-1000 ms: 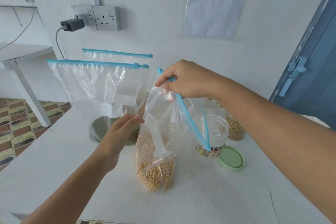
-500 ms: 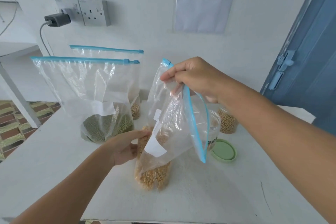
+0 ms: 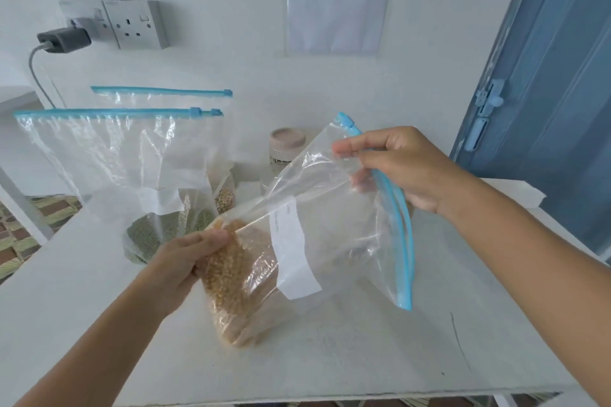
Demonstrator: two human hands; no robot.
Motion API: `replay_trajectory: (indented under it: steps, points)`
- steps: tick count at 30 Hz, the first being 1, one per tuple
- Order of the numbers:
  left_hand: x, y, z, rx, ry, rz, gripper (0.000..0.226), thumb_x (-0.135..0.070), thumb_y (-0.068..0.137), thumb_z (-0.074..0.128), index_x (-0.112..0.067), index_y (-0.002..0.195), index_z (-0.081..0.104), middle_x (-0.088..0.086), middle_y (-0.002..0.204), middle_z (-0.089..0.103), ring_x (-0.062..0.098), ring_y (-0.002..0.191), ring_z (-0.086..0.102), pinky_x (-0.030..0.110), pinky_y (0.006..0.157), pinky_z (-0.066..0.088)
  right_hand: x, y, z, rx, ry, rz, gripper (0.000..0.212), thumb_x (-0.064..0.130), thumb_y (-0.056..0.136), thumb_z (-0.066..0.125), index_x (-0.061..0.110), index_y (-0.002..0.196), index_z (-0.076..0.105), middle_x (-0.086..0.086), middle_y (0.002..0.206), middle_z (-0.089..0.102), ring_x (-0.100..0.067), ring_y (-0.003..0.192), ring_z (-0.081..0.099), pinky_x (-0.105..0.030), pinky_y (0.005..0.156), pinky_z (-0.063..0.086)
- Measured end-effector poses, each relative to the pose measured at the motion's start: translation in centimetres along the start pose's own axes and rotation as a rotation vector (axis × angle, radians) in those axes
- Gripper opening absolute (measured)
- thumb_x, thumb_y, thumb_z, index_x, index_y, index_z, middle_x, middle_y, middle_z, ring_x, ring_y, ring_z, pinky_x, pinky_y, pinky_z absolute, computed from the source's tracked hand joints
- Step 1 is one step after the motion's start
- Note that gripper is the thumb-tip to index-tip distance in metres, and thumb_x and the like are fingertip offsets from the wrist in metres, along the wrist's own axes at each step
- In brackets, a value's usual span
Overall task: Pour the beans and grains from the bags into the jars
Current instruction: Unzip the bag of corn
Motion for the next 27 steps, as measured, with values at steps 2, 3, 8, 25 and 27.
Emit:
replay_trajectory:
  steps: [2, 3, 8, 25, 27]
  points:
    - [-0.7, -0.3, -0.1, -0.049, 0.025, 0.076, 0.042, -0.025, 0.066, 0.095, 0.000, 0.096, 0.080, 0.013, 0.107, 0.079, 0.023, 0.102, 0.070, 0.032, 0.087, 0.047, -0.8, -0.4, -0.7, -0.010, 0.052, -0.005, 0.037, -0.007, 0.100, 0.052, 0.016, 0.106, 0.080, 0.002, 0.112, 0.078, -0.016, 0.068, 0.069, -0.027, 0.066, 0.060]
    - [-1.0, -0.4, 0.0, -0.063, 0.028, 0.117, 0.032, -0.022, 0.069, 0.089, -0.002, 0.092, 0.081, 0.012, 0.103, 0.079, 0.020, 0.099, 0.071, 0.031, 0.084, 0.045, -1.3, -0.5, -1.0, -0.020, 0.056, -0.013, 0.037, -0.006, 0.101, 0.052, 0.017, 0.106, 0.080, 0.003, 0.112, 0.078, -0.016, 0.069, 0.070, -0.026, 0.067, 0.060]
    - [-1.6, -1.4, 1.1, -0.100, -0.004, 0.263, 0.013, -0.008, 0.083, 0.075, -0.004, 0.095, 0.077, 0.008, 0.092, 0.077, 0.007, 0.078, 0.073, 0.020, 0.072, 0.051, -4.1, -1.6, -2.7, -0.043, 0.088, -0.022, 0.035, -0.006, 0.101, 0.054, 0.017, 0.108, 0.079, 0.004, 0.114, 0.078, -0.015, 0.074, 0.069, -0.026, 0.073, 0.061]
    - [-1.8, -2.9, 2.4, -0.129, 0.067, 0.442, 0.021, -0.002, 0.081, 0.077, -0.003, 0.101, 0.079, 0.013, 0.100, 0.079, 0.020, 0.091, 0.075, 0.022, 0.080, 0.061, -8.0, -3.4, -4.7, -0.134, 0.084, -0.071, 0.052, -0.013, 0.097, 0.047, 0.025, 0.110, 0.080, 0.004, 0.118, 0.076, -0.030, 0.100, 0.075, -0.046, 0.093, 0.060]
    - [-1.3, -3.0, 2.3, -0.148, 0.171, 0.476, 0.020, -0.005, 0.080, 0.079, -0.008, 0.100, 0.081, 0.005, 0.092, 0.078, 0.019, 0.091, 0.070, 0.019, 0.082, 0.057, -8.4, -3.6, -4.7, -0.127, 0.075, -0.062, 0.051, -0.013, 0.097, 0.047, 0.024, 0.109, 0.080, 0.005, 0.119, 0.076, -0.029, 0.099, 0.076, -0.047, 0.096, 0.059]
Point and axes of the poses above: each hand's wrist, its own y-axis towards the middle knuckle, its own z-axis out of the palm, x = y × z, the point moved 1 cm from there along y, towards the middle knuckle
